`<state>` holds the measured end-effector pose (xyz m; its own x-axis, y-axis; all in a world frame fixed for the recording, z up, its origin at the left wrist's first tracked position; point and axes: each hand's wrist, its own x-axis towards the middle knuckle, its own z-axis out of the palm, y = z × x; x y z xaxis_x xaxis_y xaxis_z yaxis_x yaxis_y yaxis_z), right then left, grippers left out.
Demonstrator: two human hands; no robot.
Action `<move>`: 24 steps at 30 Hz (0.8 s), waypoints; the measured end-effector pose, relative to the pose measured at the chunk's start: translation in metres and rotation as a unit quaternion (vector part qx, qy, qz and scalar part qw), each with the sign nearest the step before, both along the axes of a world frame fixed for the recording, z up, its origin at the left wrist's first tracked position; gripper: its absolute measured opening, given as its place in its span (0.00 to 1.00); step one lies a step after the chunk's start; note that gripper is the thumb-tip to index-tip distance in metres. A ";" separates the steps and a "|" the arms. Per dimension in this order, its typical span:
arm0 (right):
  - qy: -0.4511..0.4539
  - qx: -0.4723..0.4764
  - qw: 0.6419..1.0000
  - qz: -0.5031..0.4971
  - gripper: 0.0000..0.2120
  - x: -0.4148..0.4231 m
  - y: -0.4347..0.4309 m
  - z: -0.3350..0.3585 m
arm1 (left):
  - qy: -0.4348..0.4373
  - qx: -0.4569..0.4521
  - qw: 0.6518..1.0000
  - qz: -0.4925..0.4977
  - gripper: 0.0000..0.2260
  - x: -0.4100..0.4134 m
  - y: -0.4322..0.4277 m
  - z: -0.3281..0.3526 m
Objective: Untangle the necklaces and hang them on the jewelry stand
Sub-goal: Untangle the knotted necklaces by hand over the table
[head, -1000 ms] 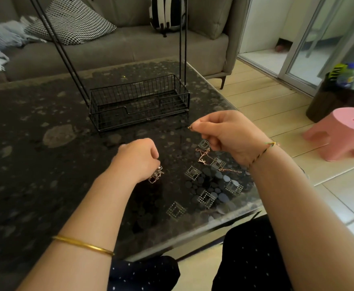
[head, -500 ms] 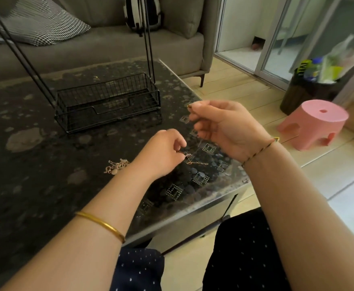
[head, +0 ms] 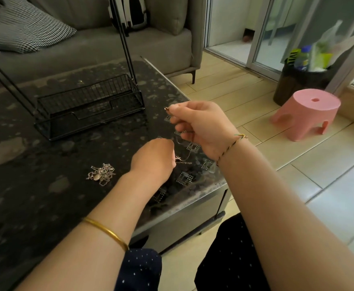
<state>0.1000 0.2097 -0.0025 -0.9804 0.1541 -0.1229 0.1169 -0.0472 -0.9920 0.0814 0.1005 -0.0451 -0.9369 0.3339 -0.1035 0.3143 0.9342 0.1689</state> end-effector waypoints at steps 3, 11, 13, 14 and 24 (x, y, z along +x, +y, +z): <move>0.001 0.003 1.000 -0.002 0.05 -0.002 -0.001 0.000 | -0.029 -0.008 1.000 -0.006 0.05 -0.003 -0.001 -0.004; -0.002 0.076 0.996 -0.049 0.06 -0.005 -0.002 -0.003 | -0.054 0.255 0.964 0.053 0.08 0.004 -0.043 0.049; -0.005 0.074 0.997 -0.034 0.06 -0.005 -0.006 -0.004 | -0.068 0.332 0.939 0.060 0.08 0.006 -0.050 0.056; -0.008 0.067 0.997 -0.023 0.07 -0.005 -0.009 -0.005 | -0.074 0.361 0.928 0.061 0.09 0.006 -0.053 0.057; 0.016 0.035 0.998 0.042 0.07 -0.009 -0.044 -0.003 | -0.111 0.487 0.865 0.054 0.05 0.003 -0.083 0.060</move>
<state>0.0913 0.1657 -0.0057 -0.9935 0.0784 -0.0825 0.0852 0.0314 -0.9959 0.0843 0.0175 0.0147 -0.9612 0.2759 -0.0042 0.0926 0.3370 0.9369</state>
